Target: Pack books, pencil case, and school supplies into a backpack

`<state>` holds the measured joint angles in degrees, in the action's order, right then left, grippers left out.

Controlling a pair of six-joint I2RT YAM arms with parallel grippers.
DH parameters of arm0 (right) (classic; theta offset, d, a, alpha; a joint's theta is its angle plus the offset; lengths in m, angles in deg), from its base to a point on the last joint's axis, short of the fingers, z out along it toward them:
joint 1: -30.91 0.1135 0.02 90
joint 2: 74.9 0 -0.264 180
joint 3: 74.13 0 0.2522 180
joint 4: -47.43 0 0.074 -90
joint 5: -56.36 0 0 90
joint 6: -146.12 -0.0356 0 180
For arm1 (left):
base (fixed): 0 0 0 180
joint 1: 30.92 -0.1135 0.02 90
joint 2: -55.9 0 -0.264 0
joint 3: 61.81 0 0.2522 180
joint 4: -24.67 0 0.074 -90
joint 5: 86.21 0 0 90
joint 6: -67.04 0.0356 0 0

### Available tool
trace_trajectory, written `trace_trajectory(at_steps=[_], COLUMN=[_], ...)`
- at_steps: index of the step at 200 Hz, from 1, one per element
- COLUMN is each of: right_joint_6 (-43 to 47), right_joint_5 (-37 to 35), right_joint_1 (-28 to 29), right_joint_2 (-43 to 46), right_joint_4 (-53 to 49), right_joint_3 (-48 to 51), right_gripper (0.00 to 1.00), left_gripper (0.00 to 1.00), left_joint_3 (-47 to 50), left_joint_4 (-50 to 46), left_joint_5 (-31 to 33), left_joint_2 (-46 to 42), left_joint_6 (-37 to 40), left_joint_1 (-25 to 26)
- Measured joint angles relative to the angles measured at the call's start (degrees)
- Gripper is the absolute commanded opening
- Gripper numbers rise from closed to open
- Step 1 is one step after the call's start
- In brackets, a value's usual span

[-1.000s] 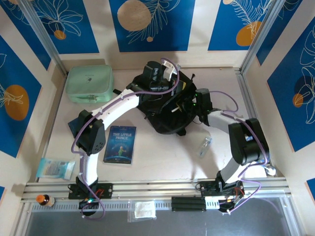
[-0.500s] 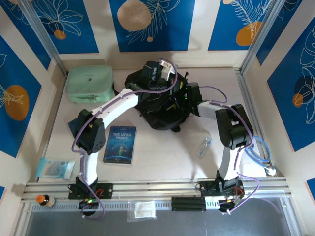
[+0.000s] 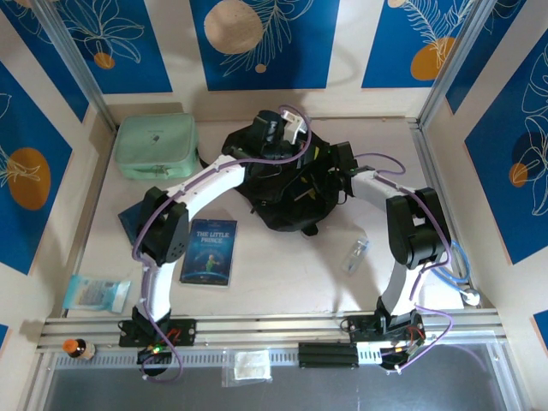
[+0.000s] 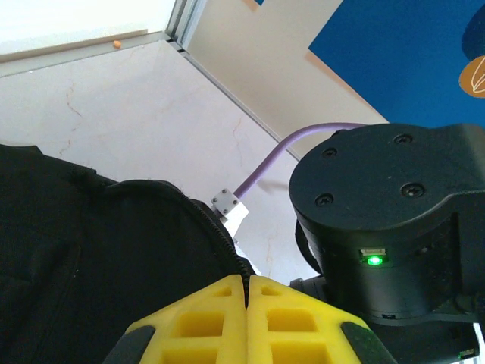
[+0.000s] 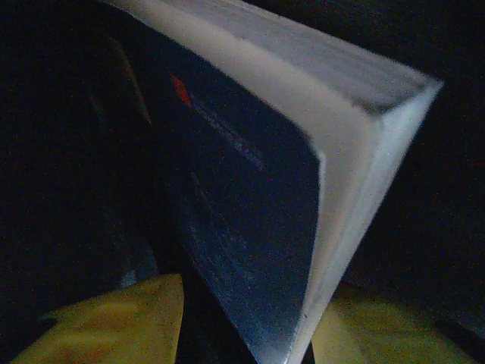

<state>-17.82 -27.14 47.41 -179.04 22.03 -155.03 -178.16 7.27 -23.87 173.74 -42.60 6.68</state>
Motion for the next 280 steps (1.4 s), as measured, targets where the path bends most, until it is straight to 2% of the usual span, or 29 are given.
trace_trajectory(at_steps=[26,48,58,77,92,123,153,176,207,220,256,266,270,280], right_joint_6=[0.4,0.6,0.6,1.0,1.7,2.6,2.5,2.6,5.5,7.6,15.9,18.3,19.3,21.6], right_joint_5=[-0.3,2.0,4.1,6.0,6.2,5.9,5.7,4.4,-0.8,-3.6,-9.4,-10.2,-10.7,-11.1], right_joint_1=[0.1,0.2,0.2,0.2,0.0,-1.5,-4.0,-4.8,-4.9,-4.9,-4.3,-3.1,-2.4,-0.3], right_joint_2=[0.0,-0.5,-1.3,-2.5,-2.4,1.8,12.2,19.2,27.5,30.6,35.9,35.9,35.7,34.5], right_joint_4=[-1.7,-0.1,2.1,3.7,3.3,1.2,0.4,-0.1,-3.4,-4.9,-8.7,-9.6,-10.2,-11.2], right_joint_3=[-0.6,-0.6,-0.7,-1.3,-1.4,0.9,7.8,11.4,12.9,12.9,12.6,12.0,11.5,10.1], right_gripper=[0.31,0.30,0.33,0.48,0.54,0.54,0.50,0.50,0.58,0.62,0.69,0.70,0.70,0.71], left_gripper=[0.00,0.00,0.00,0.00,0.00,0.00,0.00,0.00,0.45,0.59,0.80,0.83,0.88,0.90], left_joint_3=[0.0,0.0,0.0,0.0,0.0,0.0,0.2,0.3,1.3,3.0,13.6,17.6,19.2,22.9], left_joint_4=[0.1,0.3,0.4,0.9,1.1,1.3,2.0,2.1,2.2,1.9,-1.3,-2.0,-2.1,-2.6], left_joint_5=[-0.4,-0.9,-0.9,-0.8,-0.8,-0.8,-0.8,-0.8,-1.1,-1.2,-0.9,-0.7,-0.5,-0.1], left_joint_2=[0.1,0.1,0.1,0.1,0.1,0.1,0.1,0.2,0.2,-0.1,-5.6,-8.8,-10.1,-13.7], left_joint_6=[0.0,0.0,-0.1,-0.5,-0.9,-1.5,-2.4,-2.6,-2.6,-2.6,-3.4,-3.9,-4.3,-4.6], left_joint_1=[-0.1,-0.1,-0.1,-0.3,-0.6,-1.0,-1.7,-2.0,-2.1,-2.1,-3.3,-4.4,-4.9,-6.8])
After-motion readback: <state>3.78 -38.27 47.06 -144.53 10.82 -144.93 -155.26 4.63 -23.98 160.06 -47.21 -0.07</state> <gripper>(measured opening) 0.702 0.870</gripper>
